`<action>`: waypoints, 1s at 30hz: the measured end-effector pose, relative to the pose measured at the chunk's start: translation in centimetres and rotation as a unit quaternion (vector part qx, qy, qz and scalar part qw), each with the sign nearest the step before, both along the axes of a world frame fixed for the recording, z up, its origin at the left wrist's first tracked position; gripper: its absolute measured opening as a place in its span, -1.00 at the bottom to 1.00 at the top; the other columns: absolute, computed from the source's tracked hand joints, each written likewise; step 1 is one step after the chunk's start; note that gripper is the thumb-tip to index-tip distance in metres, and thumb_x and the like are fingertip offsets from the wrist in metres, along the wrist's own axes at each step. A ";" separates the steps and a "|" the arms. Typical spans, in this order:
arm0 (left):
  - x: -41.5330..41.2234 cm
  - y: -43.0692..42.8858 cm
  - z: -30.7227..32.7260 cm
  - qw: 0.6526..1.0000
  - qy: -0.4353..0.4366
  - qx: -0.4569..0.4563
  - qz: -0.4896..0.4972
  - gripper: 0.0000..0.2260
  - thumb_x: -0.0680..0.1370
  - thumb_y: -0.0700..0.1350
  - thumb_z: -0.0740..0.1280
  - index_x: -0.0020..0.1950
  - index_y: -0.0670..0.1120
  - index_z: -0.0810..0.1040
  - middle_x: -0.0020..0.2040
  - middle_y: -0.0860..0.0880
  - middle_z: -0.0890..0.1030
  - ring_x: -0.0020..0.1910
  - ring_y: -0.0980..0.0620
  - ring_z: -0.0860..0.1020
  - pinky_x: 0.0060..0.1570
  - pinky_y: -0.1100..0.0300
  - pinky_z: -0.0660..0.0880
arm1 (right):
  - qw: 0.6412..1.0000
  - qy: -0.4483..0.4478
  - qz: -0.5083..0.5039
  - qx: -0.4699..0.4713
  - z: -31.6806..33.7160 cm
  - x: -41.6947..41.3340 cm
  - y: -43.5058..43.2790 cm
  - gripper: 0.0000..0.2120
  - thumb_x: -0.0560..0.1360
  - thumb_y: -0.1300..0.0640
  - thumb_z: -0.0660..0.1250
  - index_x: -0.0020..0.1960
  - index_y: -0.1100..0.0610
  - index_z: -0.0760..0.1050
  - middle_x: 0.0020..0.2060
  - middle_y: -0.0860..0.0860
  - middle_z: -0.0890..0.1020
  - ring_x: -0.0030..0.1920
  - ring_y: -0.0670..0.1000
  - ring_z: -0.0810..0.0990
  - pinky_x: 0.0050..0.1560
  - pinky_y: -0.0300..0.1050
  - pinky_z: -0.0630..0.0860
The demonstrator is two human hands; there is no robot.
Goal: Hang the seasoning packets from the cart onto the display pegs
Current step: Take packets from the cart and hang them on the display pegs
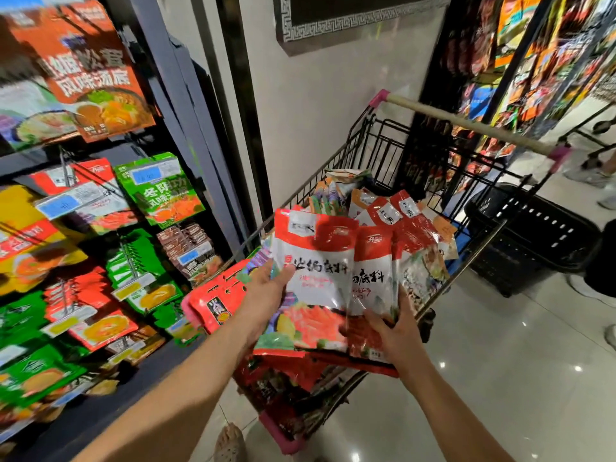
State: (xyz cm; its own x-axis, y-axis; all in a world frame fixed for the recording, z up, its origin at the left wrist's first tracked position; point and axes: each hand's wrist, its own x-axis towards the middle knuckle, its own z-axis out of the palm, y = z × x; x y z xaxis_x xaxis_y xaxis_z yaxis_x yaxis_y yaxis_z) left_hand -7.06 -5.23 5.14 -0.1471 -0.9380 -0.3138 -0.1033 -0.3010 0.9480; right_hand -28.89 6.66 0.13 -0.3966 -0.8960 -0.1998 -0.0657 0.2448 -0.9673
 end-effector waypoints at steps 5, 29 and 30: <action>-2.4 0.9 -1.2 0.999 0.004 0.029 -0.024 -0.64 0.69 -0.03 0.28 0.44 -0.15 0.43 -0.01 -0.37 0.62 -0.19 -0.10 0.65 -0.22 0.17 0.60 | 0.996 -0.086 -0.016 0.020 -0.2 -0.7 0.4 -0.36 0.62 -0.01 0.37 0.60 -0.21 0.16 0.32 -0.16 0.57 0.12 -0.20 0.68 -0.06 -0.32 0.60; -5.3 -0.9 -2.3 0.983 -0.067 -0.030 -0.166 -0.32 0.66 0.09 0.29 0.66 0.09 -0.03 0.57 -0.01 0.30 0.31 0.03 0.51 0.23 0.20 0.45 | 0.999 -0.026 -0.035 -0.006 0.5 0.7 -2.6 -0.13 0.35 -0.07 0.63 0.31 -0.66 0.14 0.32 -0.09 0.56 0.23 0.05 0.64 0.25 0.19 0.59; -5.1 -1.7 -2.0 0.981 -0.054 -0.016 -0.186 -0.34 0.62 0.15 0.30 0.63 0.11 0.06 0.51 0.02 0.38 0.28 0.05 0.52 0.25 0.17 0.45 | 0.998 -0.040 -0.049 -0.008 0.6 0.7 -2.7 -0.12 0.30 -0.12 0.66 0.31 -0.66 0.18 0.31 -0.08 0.58 0.21 0.07 0.66 0.22 0.20 0.61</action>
